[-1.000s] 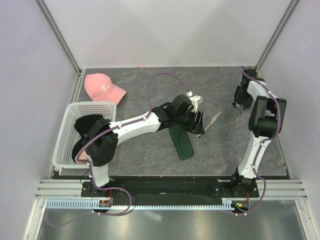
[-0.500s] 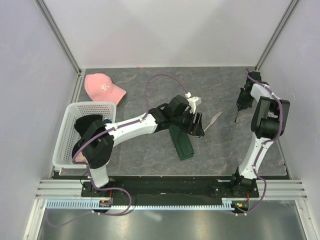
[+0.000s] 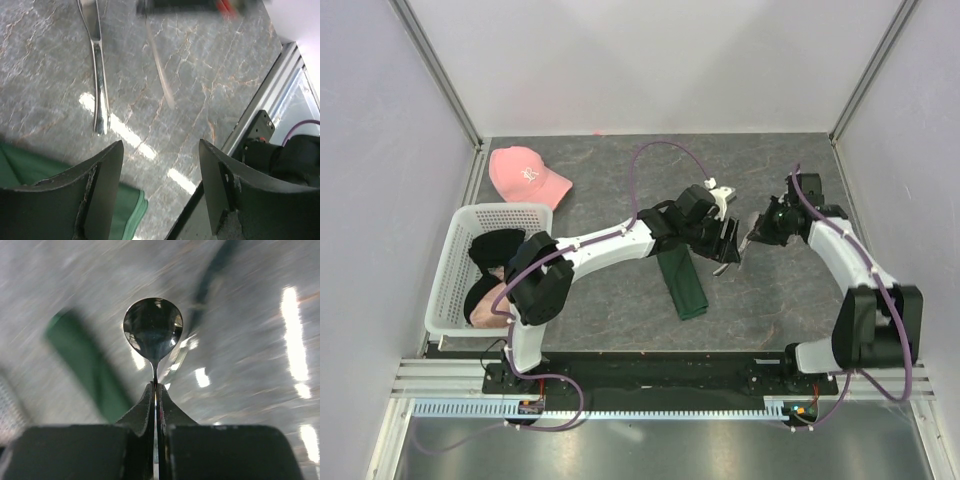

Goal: Fold the napkin into a case and place the utensils inside
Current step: Pass from the right arm to the left, then pass from the left arm to the right, then insert the spoon into the folded napkin, then pick up the knife from the center of the board, then pass from the right arm to the left

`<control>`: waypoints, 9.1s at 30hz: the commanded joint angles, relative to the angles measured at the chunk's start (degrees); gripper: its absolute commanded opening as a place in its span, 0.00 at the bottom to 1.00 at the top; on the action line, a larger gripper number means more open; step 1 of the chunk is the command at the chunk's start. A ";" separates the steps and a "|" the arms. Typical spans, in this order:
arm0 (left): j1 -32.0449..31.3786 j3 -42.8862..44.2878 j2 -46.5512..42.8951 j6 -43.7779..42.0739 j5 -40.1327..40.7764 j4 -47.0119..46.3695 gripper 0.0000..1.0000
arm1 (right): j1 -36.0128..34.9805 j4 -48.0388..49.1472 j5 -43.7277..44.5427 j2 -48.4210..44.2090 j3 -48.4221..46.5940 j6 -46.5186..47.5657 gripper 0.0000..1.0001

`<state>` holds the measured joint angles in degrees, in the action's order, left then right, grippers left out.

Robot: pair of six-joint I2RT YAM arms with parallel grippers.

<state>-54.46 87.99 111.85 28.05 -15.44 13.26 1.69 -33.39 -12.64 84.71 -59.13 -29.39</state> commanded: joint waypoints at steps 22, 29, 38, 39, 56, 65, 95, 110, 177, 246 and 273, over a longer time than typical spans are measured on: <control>0.75 -15.74 -19.73 -0.97 -12.15 8.07 0.02 | -13.56 0.37 -18.38 -18.89 4.43 -1.82 0.44; 4.18 -20.93 -33.53 -9.50 -17.87 25.83 0.02 | -18.03 -6.43 -20.29 -18.26 -4.23 17.59 0.61; 4.62 -22.42 -38.64 -15.13 -20.77 36.49 0.02 | -28.50 -7.92 -20.76 -17.73 -4.32 22.18 0.52; 4.54 -22.68 -38.73 -15.31 -20.77 36.66 0.02 | -28.50 -8.27 -20.41 -17.91 -4.85 21.74 0.52; 4.54 -22.68 -38.11 -18.30 -24.72 39.12 0.02 | -39.48 -8.98 -27.78 -16.24 -2.21 21.30 0.45; 4.62 -23.56 -39.61 -18.47 -25.95 39.39 0.02 | -41.94 -6.87 -29.37 -16.24 1.73 19.81 0.29; 19.65 -17.68 -9.55 10.36 -2.06 -6.93 0.02 | -41.60 -2.65 18.71 -50.96 34.52 -58.68 0.00; 20.62 -8.01 2.23 8.60 0.32 -4.12 0.02 | -41.68 8.42 17.83 -40.24 36.37 -59.73 0.00; 21.67 -9.50 1.36 9.56 0.41 -0.95 0.05 | -40.63 30.78 20.38 -19.92 32.95 -48.32 0.64; -1.00 10.97 15.93 -6.87 11.84 5.45 0.63 | -3.81 18.18 2.72 7.84 18.35 -12.98 0.00; -4.26 16.60 21.40 -7.84 11.96 11.26 0.02 | 1.64 18.10 1.49 7.58 17.22 -8.77 0.16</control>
<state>-58.70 104.47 132.94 22.83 0.78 22.06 0.82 -8.43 -17.19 89.95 -41.25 -44.69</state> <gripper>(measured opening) 0.047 0.062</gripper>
